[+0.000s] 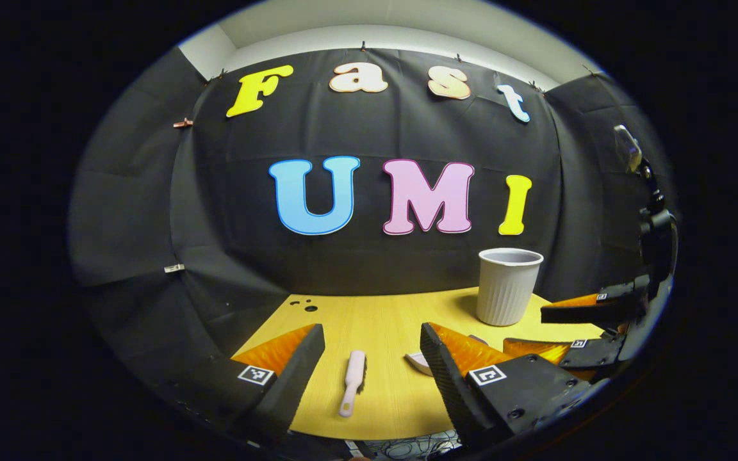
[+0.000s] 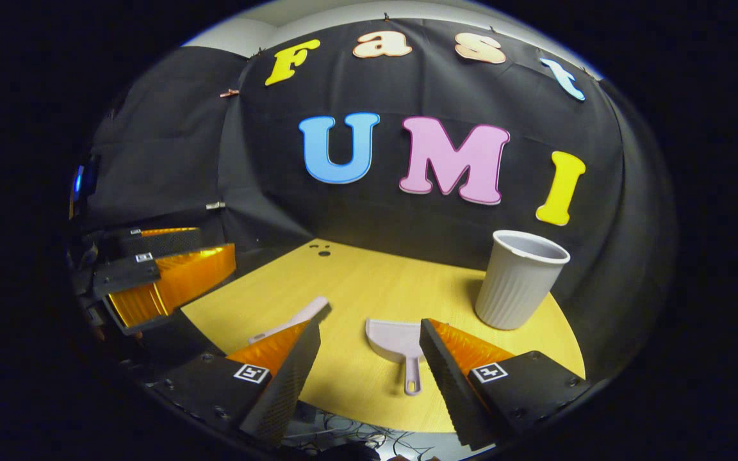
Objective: Pick up the small broom and dustpan from the desktop, sweep the trash into the dustpan with the broom, and then empty the trash into the garbage bin.
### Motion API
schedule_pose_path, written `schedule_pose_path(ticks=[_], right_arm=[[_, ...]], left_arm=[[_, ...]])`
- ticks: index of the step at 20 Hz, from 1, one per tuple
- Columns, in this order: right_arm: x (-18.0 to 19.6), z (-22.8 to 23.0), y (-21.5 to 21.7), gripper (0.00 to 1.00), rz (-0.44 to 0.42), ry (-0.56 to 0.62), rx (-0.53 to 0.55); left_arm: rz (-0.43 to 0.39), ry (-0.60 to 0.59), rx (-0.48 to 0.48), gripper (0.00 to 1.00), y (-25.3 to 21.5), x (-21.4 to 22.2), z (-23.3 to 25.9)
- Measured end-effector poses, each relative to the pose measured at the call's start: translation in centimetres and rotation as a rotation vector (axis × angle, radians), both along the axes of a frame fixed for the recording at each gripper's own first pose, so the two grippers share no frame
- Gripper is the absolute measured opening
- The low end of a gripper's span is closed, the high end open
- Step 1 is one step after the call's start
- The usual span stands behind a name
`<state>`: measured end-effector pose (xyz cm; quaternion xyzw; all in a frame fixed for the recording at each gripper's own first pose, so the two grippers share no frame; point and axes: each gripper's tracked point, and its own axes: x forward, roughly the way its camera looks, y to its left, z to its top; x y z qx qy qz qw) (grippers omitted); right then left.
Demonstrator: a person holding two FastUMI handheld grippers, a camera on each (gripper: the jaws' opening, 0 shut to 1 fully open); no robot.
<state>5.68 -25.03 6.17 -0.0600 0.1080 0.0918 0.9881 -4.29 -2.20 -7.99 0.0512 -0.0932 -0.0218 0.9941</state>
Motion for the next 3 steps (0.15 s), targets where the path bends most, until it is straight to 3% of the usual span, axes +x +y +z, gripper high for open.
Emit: schedule_pose_path(ticks=[3], right_arm=[[-0.4, -1.8, -1.8, 0.98, -0.052, 0.071, 0.036]], left_arm=[[0.015, 0.065, -0.04, 0.94, 0.5, -0.5, -2.7]])
